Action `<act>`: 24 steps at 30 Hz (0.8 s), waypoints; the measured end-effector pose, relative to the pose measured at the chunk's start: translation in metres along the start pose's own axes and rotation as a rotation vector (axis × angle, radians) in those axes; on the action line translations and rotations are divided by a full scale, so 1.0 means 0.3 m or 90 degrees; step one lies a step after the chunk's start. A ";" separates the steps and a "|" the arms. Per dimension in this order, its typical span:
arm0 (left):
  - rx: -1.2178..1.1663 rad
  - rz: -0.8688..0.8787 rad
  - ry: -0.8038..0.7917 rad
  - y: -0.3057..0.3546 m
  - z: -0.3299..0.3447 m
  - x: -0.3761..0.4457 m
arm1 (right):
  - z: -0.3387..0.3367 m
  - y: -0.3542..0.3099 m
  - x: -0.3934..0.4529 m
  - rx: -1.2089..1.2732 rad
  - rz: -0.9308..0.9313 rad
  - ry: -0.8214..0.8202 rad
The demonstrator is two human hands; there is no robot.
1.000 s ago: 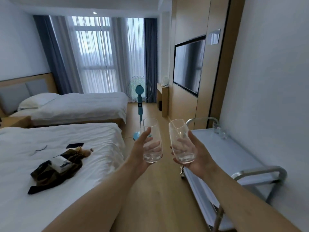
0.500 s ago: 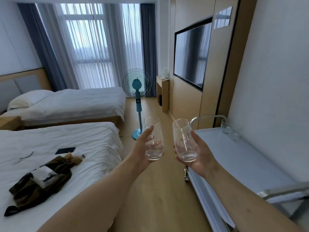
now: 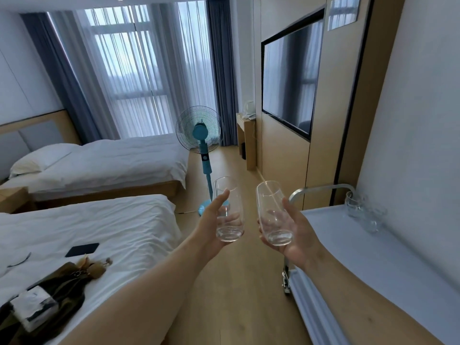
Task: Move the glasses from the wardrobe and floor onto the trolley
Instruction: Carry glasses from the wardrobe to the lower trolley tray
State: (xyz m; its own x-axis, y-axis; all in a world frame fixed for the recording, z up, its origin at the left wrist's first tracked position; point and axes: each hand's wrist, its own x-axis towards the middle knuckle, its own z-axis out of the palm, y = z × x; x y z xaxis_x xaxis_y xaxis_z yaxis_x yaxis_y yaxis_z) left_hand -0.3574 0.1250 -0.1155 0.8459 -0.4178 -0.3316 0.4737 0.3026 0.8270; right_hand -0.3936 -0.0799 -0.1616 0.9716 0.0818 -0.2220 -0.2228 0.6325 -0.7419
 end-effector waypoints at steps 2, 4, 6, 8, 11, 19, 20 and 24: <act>-0.003 -0.001 0.015 0.009 0.013 0.056 | -0.028 -0.021 0.040 0.005 0.000 0.008; 0.003 0.004 0.017 0.009 0.016 0.114 | -0.058 -0.034 0.067 0.006 0.000 0.020; 0.017 -0.006 -0.007 -0.002 0.005 0.173 | -0.092 -0.025 0.094 0.011 0.000 0.035; 0.016 -0.023 -0.011 -0.013 -0.012 0.241 | -0.126 -0.003 0.123 0.019 0.004 0.052; 0.026 -0.048 0.020 -0.011 -0.028 0.357 | -0.175 0.020 0.182 0.017 0.003 0.078; 0.076 -0.126 -0.070 0.046 -0.090 0.720 | -0.200 0.012 0.388 0.045 -0.059 0.115; 0.074 -0.143 -0.095 0.058 -0.097 0.765 | -0.200 0.013 0.413 0.051 -0.071 0.121; 0.089 -0.189 -0.222 0.112 -0.125 0.922 | -0.195 -0.004 0.513 0.087 -0.090 0.094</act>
State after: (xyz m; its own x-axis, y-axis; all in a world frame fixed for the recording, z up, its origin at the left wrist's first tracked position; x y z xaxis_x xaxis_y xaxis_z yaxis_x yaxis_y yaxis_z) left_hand -0.0983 0.0518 -0.1964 0.5347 -0.7391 -0.4098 0.6246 0.0191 0.7807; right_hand -0.2484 -0.1131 -0.2317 0.9680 -0.1222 -0.2190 -0.0624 0.7285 -0.6821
